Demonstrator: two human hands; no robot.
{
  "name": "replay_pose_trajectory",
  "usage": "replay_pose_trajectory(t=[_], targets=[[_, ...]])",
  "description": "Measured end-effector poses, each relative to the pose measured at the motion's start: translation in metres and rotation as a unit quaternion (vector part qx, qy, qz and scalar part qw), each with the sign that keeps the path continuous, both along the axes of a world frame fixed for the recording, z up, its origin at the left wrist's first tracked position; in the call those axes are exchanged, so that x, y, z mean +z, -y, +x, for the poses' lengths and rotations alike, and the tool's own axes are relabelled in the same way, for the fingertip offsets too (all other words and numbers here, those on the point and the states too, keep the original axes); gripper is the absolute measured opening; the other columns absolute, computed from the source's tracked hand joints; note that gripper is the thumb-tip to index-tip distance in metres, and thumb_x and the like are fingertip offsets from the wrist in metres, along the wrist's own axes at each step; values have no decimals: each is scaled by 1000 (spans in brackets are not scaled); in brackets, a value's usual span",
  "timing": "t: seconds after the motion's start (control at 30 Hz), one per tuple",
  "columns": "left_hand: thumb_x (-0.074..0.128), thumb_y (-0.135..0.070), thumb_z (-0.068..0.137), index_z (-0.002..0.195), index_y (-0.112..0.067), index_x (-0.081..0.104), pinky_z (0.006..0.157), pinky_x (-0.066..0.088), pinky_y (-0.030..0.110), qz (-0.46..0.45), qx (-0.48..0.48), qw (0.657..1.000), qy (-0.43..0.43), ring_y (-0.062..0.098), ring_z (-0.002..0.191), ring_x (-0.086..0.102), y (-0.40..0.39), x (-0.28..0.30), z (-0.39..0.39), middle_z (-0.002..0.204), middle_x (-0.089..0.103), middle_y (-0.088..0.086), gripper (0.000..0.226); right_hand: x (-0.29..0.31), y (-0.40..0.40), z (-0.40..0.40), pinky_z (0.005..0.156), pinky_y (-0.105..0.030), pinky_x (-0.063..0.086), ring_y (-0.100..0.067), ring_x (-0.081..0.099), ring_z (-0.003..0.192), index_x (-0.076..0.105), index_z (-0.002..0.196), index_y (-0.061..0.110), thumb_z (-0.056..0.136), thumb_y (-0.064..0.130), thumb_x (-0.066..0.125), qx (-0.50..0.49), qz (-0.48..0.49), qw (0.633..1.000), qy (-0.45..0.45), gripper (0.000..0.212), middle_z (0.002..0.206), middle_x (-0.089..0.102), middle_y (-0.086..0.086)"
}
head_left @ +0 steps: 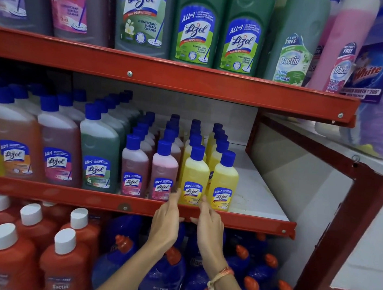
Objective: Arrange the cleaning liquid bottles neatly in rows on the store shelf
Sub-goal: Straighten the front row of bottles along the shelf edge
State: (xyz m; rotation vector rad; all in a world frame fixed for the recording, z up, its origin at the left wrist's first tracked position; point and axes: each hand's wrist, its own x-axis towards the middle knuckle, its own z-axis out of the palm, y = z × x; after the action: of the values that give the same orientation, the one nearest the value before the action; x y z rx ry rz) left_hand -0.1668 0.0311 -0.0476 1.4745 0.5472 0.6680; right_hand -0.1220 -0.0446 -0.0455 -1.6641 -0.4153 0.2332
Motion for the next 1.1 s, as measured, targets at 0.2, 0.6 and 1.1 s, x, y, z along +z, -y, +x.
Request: replay_pose_trajectory(t=[0.2,0.6,1.1], targets=[[21,-52,93,100,-47,55,95,48,38,1,13,1000,12,-4,89,56,-5,1,0,103,61,-15,34,10,-2,-1,95,-40,54,-12,66,98,70,105,30,96,44,41,5,9,1000,-21,34,106,72,7],[23,-61,89,76,-49,59,96,50,43,4,43,999,-10,6,93,63,1,3,1,89,66,-17,40,7,3,11,90,-48,55,-8,66,82,65,66,31,97,39,44,-5,35,999,-9,39,77,70,14],[20,-55,92,100,-40,63,94,51,43,-16,82,996,19,-1,83,59,13,9,8,89,61,-21,46,13,0,11,89,-47,56,-16,69,92,70,103,17,94,43,38,32,17,999,6,41,92,74,0]])
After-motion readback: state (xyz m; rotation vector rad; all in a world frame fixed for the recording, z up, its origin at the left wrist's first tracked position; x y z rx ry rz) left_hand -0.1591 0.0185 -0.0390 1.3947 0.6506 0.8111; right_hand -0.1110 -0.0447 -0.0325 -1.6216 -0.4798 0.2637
